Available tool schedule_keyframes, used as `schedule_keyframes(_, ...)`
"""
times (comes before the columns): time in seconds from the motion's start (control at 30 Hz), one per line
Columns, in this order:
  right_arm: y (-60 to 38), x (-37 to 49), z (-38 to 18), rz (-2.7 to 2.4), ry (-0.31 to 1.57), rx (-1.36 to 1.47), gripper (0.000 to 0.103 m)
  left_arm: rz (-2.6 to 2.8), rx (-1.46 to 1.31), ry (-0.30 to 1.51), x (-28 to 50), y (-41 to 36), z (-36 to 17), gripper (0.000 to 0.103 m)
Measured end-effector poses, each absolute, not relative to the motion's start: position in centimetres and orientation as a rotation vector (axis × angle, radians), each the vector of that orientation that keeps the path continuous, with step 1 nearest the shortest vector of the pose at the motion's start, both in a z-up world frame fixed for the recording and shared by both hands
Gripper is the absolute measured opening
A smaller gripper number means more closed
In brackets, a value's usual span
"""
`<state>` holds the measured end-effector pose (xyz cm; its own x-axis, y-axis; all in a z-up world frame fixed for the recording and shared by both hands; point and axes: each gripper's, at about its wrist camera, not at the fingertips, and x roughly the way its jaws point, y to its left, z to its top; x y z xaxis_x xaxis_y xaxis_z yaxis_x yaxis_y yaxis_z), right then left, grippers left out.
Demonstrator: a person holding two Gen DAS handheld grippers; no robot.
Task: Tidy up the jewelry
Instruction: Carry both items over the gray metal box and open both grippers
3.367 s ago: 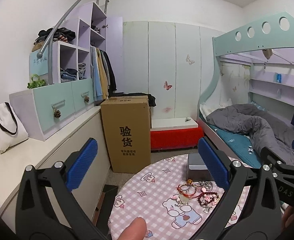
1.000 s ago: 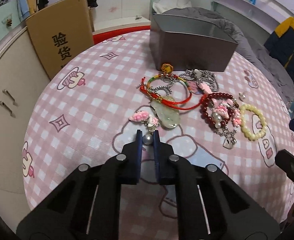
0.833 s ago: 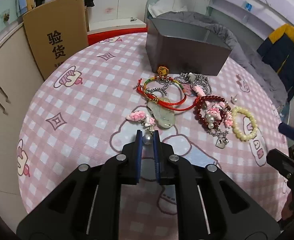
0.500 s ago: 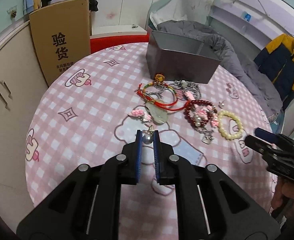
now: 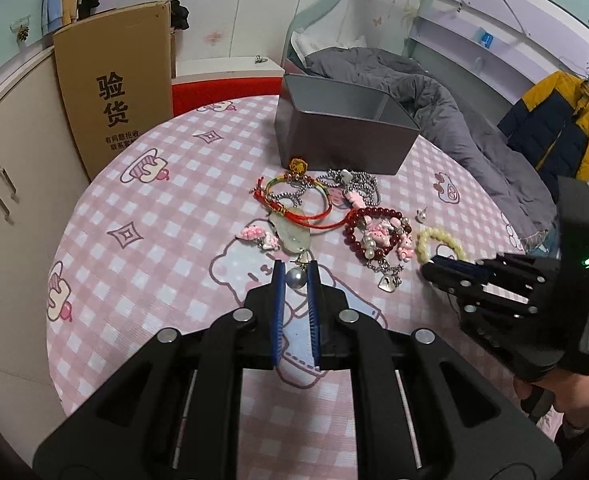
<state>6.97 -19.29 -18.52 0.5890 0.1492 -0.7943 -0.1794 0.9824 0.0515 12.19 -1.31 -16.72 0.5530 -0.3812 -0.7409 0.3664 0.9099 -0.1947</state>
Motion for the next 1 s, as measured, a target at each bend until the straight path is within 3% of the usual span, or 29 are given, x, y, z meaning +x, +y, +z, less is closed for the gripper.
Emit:
schedule_keyframes(0.3,-22.8,7.8,-11.5,0.343,0.805,0.288,0.008,-0.492,-0.038,0.822,13.7,-1.5,-13.3,0.011)
schedule_keyframes(0.53,-22.4,13.6,-4.8,0.397,0.675,0.294,0.008,-0.569,-0.034,0.774,19.5,-5.3,-9.1,0.011)
schedule_keyframes(0.77,-23.5,20.2,-5.8,0.343,0.731,0.301,0.008,-0.59,0.012,0.855,26.9,-9.9,-8.9,0.011)
schedule_keyframes(0.83,-24.1,21.0,-6.4,0.299,0.752,0.313,0.013,-0.58,0.041,0.892,28.2,-10.8,-9.6,0.012)
schedule_keyframes(0.87,-24.3,21.3,-6.5,0.276,0.756,0.311,0.017,-0.562,0.051,0.9,28.6,-11.1,-9.8,0.016)
schedule_keyframes(0.93,-24.8,21.3,-6.8,0.25,0.756,0.308,0.043,-0.533,0.075,0.898,29.0,-11.3,-9.9,0.064)
schedule_keyframes(0.97,-25.2,21.2,-7.0,0.238,0.745,0.325,0.05,-0.504,0.088,0.864,28.9,-11.2,-9.6,0.092)
schedule_keyframes(1.0,-25.3,21.0,-6.9,0.235,0.741,0.333,0.063,-0.488,0.097,0.835,28.6,-11.1,-9.4,0.097)
